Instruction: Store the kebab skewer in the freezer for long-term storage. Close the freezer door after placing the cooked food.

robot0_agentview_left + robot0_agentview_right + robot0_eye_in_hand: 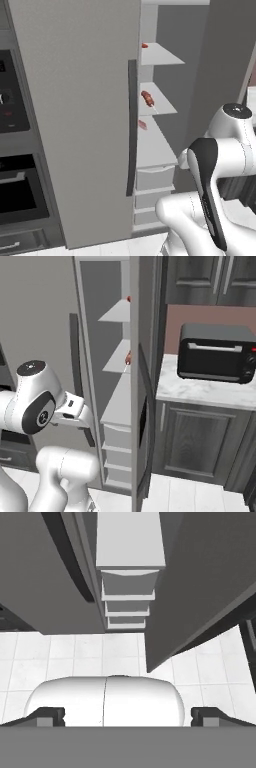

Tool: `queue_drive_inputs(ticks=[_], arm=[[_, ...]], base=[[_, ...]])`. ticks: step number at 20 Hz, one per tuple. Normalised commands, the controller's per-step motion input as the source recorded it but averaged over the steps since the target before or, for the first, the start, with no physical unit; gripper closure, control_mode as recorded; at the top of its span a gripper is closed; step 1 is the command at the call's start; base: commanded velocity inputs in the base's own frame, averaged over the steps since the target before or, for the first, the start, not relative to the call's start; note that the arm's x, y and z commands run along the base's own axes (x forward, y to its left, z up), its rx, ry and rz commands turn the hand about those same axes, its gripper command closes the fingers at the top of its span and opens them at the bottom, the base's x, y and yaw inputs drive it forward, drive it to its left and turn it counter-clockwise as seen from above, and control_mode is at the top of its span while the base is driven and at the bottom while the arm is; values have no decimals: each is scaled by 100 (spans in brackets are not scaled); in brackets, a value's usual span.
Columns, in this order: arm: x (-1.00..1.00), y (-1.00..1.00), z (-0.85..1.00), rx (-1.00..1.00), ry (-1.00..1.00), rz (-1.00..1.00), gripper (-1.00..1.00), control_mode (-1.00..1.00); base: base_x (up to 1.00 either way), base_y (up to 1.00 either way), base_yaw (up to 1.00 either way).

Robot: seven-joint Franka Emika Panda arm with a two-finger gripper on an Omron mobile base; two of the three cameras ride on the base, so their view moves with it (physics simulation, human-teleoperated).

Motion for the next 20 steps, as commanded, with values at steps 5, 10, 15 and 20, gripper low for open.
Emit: queue_drive_inputs(ticks=[5,10,15,20], arm=[[0,0,0,0,0,0,-100,100],[0,0,0,0,0,0,-100,100],[0,0,0,0,0,0,-100,100],[0,0,0,0,0,0,-100,100]], base=[[-11,-6,-7],[0,0,-1],[0,0,0],[0,0,0]])
